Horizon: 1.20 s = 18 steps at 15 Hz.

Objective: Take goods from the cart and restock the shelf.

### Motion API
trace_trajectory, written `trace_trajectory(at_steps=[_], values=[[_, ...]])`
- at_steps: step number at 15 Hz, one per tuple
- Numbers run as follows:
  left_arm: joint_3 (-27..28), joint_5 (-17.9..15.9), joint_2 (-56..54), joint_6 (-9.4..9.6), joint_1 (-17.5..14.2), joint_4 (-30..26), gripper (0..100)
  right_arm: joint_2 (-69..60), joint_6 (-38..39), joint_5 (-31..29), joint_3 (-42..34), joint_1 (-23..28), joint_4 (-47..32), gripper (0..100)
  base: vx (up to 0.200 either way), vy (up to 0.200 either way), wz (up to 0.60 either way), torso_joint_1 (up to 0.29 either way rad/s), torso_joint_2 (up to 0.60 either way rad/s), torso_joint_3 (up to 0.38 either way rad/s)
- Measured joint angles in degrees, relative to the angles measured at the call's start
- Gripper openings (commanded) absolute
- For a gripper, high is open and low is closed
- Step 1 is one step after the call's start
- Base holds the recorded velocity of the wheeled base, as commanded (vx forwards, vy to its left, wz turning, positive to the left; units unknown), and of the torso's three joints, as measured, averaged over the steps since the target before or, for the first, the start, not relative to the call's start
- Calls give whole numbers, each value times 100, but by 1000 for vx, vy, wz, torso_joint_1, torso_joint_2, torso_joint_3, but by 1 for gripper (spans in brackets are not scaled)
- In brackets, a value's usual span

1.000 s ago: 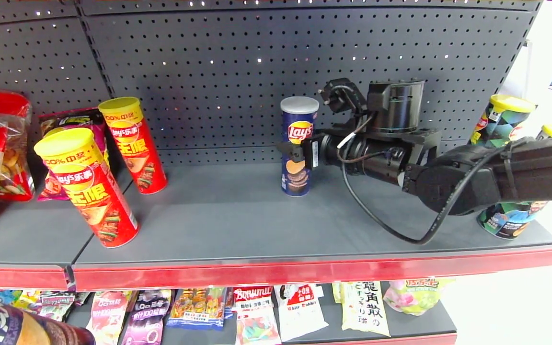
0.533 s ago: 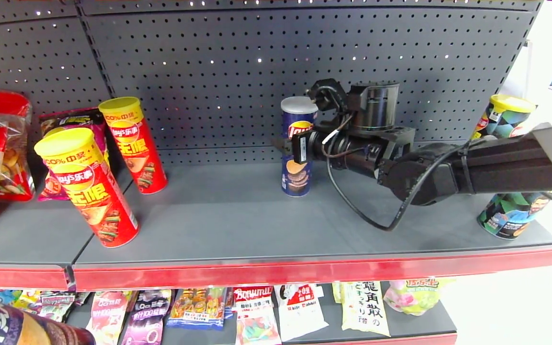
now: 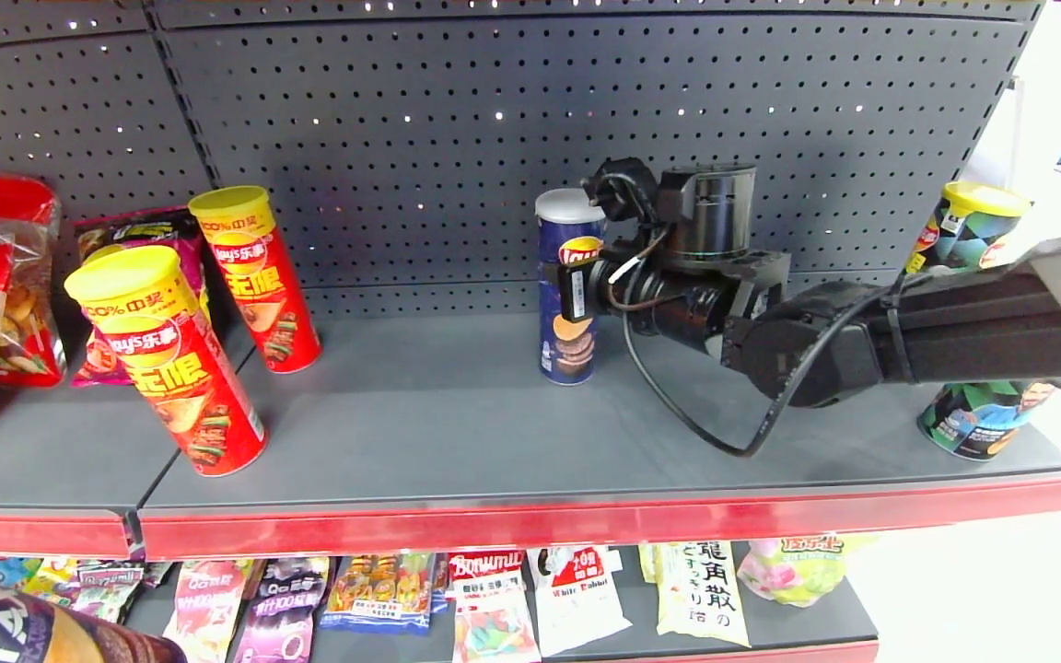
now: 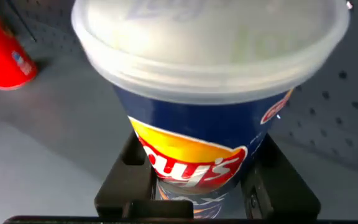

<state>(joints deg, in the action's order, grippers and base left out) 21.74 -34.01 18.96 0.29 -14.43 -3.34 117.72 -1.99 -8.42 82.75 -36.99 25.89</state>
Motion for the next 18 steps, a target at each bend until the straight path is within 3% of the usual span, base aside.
trace_trajectory(at_steps=[1,3,8,13,18], values=[[0,-1,2,2,0,0,0,-24,-1,-28,-28,-17,0,0,0,0,0,0,0,0],[-5,0,2,0,0,0,0,-552,49,-925,-610,-345,11,0,0,0,0,0,0,0],[-5,0,26,-2,0,0,0,-1175,650,-2291,-1114,-739,32,0,0,0,0,0,0,0],[-13,21,33,-2,-4,-46,0,-1607,891,-2701,-1859,-1315,43,0,0,0,0,0,0,0],[-13,76,44,-2,-6,-117,0,-1506,951,-3383,-1952,-1469,57,0,0,0,0,0,0,0]])
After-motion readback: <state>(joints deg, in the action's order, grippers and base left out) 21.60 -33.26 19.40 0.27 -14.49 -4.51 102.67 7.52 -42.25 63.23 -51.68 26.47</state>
